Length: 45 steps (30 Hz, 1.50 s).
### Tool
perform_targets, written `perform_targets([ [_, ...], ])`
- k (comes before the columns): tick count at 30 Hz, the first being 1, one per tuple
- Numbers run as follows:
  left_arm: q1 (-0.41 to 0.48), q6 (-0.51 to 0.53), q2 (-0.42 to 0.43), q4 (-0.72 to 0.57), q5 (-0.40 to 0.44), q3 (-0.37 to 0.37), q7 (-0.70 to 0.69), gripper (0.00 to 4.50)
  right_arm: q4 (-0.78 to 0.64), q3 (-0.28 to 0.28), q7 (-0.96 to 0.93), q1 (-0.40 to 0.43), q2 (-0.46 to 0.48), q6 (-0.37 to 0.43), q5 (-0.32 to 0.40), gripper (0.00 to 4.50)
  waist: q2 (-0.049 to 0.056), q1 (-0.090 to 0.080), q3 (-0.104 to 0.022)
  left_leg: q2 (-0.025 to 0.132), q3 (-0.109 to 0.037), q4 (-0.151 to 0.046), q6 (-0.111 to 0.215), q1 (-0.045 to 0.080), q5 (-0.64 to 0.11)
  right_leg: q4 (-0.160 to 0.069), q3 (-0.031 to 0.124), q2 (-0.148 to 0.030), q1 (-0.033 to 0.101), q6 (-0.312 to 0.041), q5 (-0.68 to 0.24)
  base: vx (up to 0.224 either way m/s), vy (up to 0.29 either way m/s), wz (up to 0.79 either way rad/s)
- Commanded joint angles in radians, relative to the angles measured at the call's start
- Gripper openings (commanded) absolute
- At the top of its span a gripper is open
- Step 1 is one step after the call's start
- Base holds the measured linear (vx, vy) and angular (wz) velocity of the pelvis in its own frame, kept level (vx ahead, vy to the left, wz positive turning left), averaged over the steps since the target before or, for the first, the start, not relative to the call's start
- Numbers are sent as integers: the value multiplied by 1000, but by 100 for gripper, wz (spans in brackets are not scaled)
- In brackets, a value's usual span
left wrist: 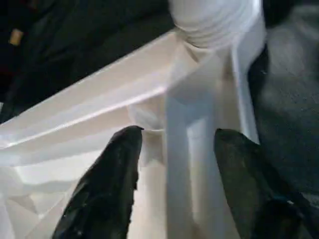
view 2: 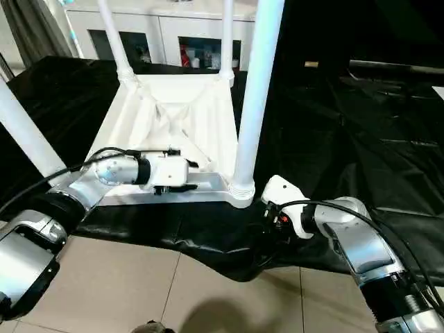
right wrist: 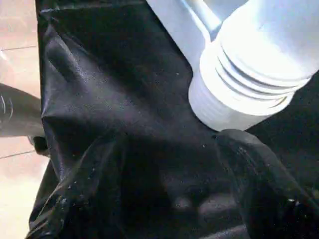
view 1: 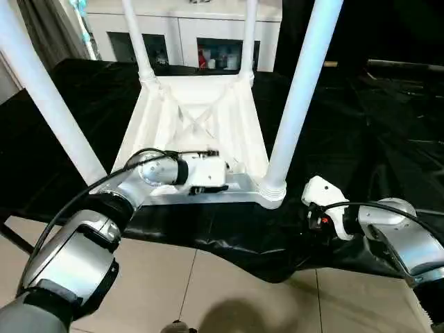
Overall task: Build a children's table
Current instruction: Rotate table base
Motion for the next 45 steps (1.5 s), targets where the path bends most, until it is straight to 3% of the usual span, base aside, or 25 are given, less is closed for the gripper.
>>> perform_targets([
  [1,0,25,-5,11,-63,54,-48,297,-32,1,-7,4,-5,9,0,317,-9,-1,-74,31,-10,-77,14,20,-196,-67,30,-50,48,-270,-70,0,0,0],
  [3,8,28,-11,3,-101,81,-73,307,-35,0,-8,6,-4,11,2,317,-7,1,-74,32,-11,-77,16,19,-197,-66,30,-51,48,-274,-76,0,0,0],
  [4,34,91,-25,-45,-193,147,-102,322,-39,-3,-9,9,-1,13,6,317,-10,0,-73,33,-10,-78,16,19,-201,-65,30,-52,49,-276,-82,0,0,0],
  [6,63,192,-32,-114,-269,215,-69,330,-45,-11,-12,13,4,11,16,317,-5,0,-73,35,-10,-77,16,19,-204,-62,29,-53,47,-293,-76,0,0,0],
  [9,83,274,-36,-168,-311,275,0,364,-57,-24,-16,18,9,11,31,317,-7,-5,-73,34,-9,-77,24,18,-210,-63,29,-50,47,-287,-85,0,0,0],
  [10,105,332,-41,-214,-343,315,49,364,-74,-38,-21,27,16,20,49,317,-8,-5,-72,32,-10,-78,27,18,-214,-69,29,-49,46,-275,-112,0,0,0],
  [11,174,465,-46,-330,-379,382,168,383,-105,-71,-49,51,31,17,71,317,-5,-6,-72,38,-10,-79,18,19,-218,-60,30,-52,48,-280,-100,0,0,0],
  [12,202,500,-48,-374,-386,401,202,391,-112,-83,-64,59,38,13,76,317,-7,-10,-67,38,-14,-82,24,13,-226,-66,29,-53,47,-276,-116,0,0,0],
  [14,269,474,-73,-455,-390,450,312,409,-121,-117,-117,76,61,10,81,317,-5,-22,-67,32,-12,-82,22,14,-233,-77,27,-43,43,-245,-176,0,0,0],
  [15,314,471,-87,-512,-380,472,366,419,-134,-138,-144,92,75,9,89,317,1,-23,-69,37,-14,-84,16,16,-235,-75,28,-46,45,-243,-171,0,0,0],
  [16,361,465,-106,-566,-370,498,428,428,-157,-167,-177,111,96,19,104,317,-5,-30,-65,34,-13,-87,17,13,-244,-82,26,-42,42,-228,-189,0,0,0],
  [17,403,466,-120,-616,-362,512,464,428,-180,-195,-203,130,116,34,124,317,-2,-29,-69,37,-13,-87,17,15,-244,-80,27,-44,44,-225,-180,0,0,0],
  [18,442,474,-134,-667,-366,519,476,428,-204,-222,-223,148,135,55,145,317,-7,-34,-68,37,-14,-88,23,11,-230,-80,28,-43,45,-217,-164,0,0,0],
  [20,516,520,-167,-775,-377,523,497,445,-249,-268,-264,182,166,97,178,317,-8,-35,-68,40,-13,-91,27,14,-231,-83,29,-42,41,-201,-185,0,0,0],
  [21,516,520,-167,-775,-377,523,497,445,-249,-268,-264,182,166,97,178,317,-8,-36,-67,38,-14,-91,30,12,-226,-85,28,-41,39,-198,-188,0,0,0],
  [22,581,555,-184,-860,-354,505,512,445,-284,-318,-322,211,205,131,201,317,-8,-35,-64,36,-12,-92,27,14,-235,-90,29,-40,35,-185,-217,0,0,0],
  [23,584,559,-185,-864,-353,505,514,445,-286,-321,-326,213,208,133,203,317,-8,-37,-63,38,-13,-94,24,12,-236,-89,31,-41,36,-181,-219,0,0,0],
  [24,646,601,-209,-953,-384,504,544,445,-296,-386,-476,227,285,147,177,317,-9,-40,-60,36,-12,-96,18,11,-246,-94,29,-40,33,-167,-250,0,0,0],
  [26,715,606,-225,-1009,-364,504,607,445,-303,-422,-625,249,370,105,144,317,-8,-50,-63,32,-12,-98,4,10,-221,-97,28,-39,31,-151,-253,0,0,0],
  [27,737,599,-226,-1019,-346,499,624,445,-306,-427,-663,258,392,84,135,317,-9,-53,-61,32,-10,-99,2,10,-223,-101,29,-38,28,-142,-260,0,0,0],
  [31,827,576,-249,-1039,-311,497,659,445,-299,-329,-675,302,398,-58,47,317,-9,-64,-63,26,-12,-100,-9,6,-224,-102,29,-33,35,-92,-249,0,0,0],
  [32,837,550,-252,-1029,-285,494,672,445,-289,-337,-691,300,433,-52,74,317,-19,-70,-61,26,-10,-100,0,6,-226,-106,30,-31,33,-88,-241,0,0,0],
  [36,828,536,-275,-1029,-261,490,703,445,-267,-321,-703,277,499,-35,99,317,-8,-77,-61,28,-13,-103,4,8,-229,-102,31,-32,32,-99,-226,0,0,0],
  [41,784,558,-275,-1034,-279,466,685,445,-216,-303,-716,222,508,-38,100,317,-14,-79,-64,27,-10,-97,5,12,-203,-95,32,-30,33,-126,-168,0,0,0],
  [45,777,567,-282,-1022,-281,496,697,445,-146,-276,-702,185,483,-65,54,317,-17,-81,-69,24,-7,-89,23,9,-134,-84,31,-31,41,-148,-82,0,0,0],
])
